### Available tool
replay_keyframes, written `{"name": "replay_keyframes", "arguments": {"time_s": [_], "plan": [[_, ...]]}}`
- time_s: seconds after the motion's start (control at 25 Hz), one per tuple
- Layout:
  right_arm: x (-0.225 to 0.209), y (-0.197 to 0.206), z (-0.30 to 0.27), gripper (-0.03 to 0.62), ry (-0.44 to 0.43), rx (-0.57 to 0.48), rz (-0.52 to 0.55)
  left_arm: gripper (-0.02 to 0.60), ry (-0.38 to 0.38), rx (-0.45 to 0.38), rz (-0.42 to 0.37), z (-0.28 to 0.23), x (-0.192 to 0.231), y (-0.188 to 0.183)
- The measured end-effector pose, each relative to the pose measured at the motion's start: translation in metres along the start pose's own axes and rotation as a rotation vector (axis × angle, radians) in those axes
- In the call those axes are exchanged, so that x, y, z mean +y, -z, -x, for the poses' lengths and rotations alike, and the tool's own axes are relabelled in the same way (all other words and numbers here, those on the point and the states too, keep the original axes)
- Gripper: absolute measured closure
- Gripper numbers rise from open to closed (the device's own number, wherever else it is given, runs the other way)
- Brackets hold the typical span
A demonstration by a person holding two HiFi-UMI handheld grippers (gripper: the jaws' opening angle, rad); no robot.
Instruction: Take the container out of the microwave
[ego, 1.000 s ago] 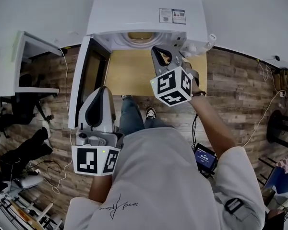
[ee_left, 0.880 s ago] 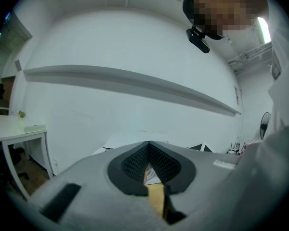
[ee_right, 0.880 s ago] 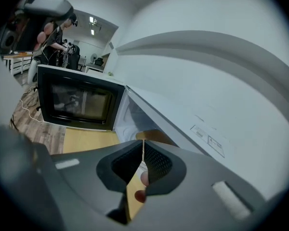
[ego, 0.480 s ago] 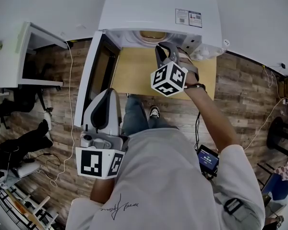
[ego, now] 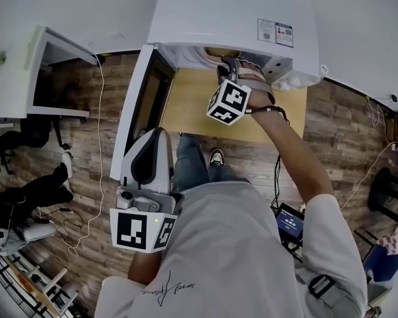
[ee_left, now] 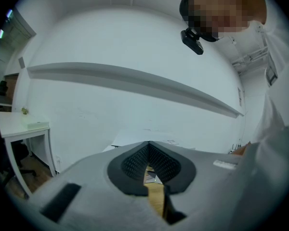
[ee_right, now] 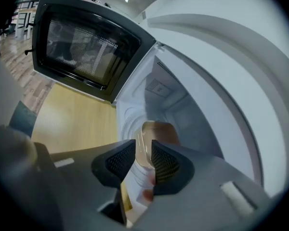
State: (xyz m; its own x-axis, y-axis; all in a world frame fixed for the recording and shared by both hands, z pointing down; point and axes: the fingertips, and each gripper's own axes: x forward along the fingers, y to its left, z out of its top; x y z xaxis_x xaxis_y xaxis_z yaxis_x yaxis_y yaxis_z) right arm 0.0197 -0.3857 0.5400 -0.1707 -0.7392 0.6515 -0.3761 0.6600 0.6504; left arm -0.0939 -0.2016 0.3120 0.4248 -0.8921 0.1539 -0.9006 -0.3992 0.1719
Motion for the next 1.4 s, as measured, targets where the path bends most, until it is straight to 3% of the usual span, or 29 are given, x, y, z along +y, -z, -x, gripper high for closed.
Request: {"name": "replay_keyframes", "arguments": {"time_s": [0.68,1.08,1.4], "plan": [[0.007,0.003,-0.052,0.481,-0.042,0.165,0.146,0.581,0.037,0.023,0.0,-0.004,0.026,-0.003],[0.005,0.006,-0.051,0.534,-0.001,0.175,0.125,0.581,0.013,0.032,0.017,0.0,0.045,-0.002],[0.005,0.011,-0.037,0.536,-0.005,0.173,0.072,0.581,0.03,0.031,0.017,0.003,0.036,0.001]]}}
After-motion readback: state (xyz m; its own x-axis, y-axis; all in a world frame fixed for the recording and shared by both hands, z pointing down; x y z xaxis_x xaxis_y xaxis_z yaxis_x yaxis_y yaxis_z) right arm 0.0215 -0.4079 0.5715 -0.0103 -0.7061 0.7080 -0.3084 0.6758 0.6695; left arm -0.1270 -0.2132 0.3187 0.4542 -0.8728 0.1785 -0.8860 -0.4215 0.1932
